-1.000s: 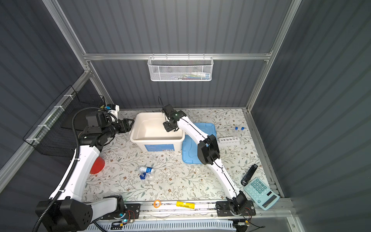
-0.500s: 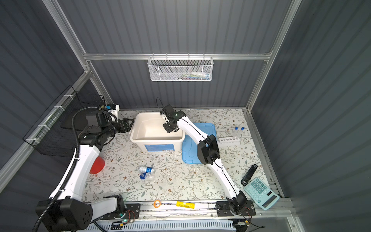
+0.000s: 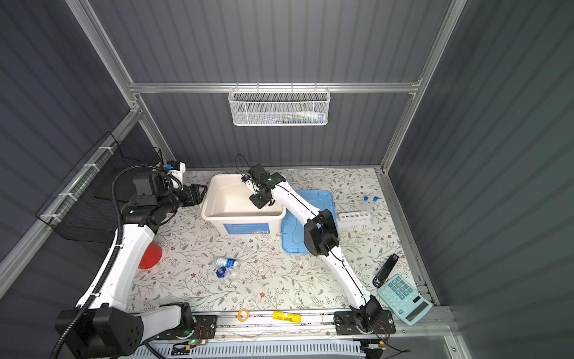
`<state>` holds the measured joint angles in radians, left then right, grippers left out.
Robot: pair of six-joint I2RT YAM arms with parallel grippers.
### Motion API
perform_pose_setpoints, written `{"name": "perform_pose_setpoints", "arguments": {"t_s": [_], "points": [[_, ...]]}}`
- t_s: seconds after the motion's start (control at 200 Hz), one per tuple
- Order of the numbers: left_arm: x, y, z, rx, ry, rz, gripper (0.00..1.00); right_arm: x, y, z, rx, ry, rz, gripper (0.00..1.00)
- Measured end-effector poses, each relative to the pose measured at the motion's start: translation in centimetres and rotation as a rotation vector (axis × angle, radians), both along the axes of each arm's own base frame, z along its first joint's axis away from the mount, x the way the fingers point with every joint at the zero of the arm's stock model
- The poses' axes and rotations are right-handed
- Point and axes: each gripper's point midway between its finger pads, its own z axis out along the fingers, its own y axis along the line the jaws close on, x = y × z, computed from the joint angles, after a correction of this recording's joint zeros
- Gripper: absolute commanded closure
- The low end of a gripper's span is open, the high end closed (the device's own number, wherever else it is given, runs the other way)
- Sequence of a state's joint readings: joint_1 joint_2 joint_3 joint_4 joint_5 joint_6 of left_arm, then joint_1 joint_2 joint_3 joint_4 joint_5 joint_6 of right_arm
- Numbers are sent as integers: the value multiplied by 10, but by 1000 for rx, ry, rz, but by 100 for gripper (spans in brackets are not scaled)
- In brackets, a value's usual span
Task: Organize the chemistry lab equipment
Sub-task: 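Lower the beaker into the white bin with the right gripper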
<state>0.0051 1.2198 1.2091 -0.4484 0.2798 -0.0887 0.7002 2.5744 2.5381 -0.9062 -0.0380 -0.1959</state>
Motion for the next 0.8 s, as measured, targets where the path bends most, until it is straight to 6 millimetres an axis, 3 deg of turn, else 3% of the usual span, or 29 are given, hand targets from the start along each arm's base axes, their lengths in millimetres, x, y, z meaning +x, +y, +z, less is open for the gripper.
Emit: {"name": "perform_pose_setpoints", "arguments": {"t_s": [0.165,0.405,0.8], "points": [[2,0,-5,3,12,-1,33,0,0,-8,-13,4,11,86],[5,1,-10,5,28,2,33,-1,-1,-36,-37,41,17,85],[6,1,-6,7,21,5,33,1,2,-35,-19,36,22,84]]}}
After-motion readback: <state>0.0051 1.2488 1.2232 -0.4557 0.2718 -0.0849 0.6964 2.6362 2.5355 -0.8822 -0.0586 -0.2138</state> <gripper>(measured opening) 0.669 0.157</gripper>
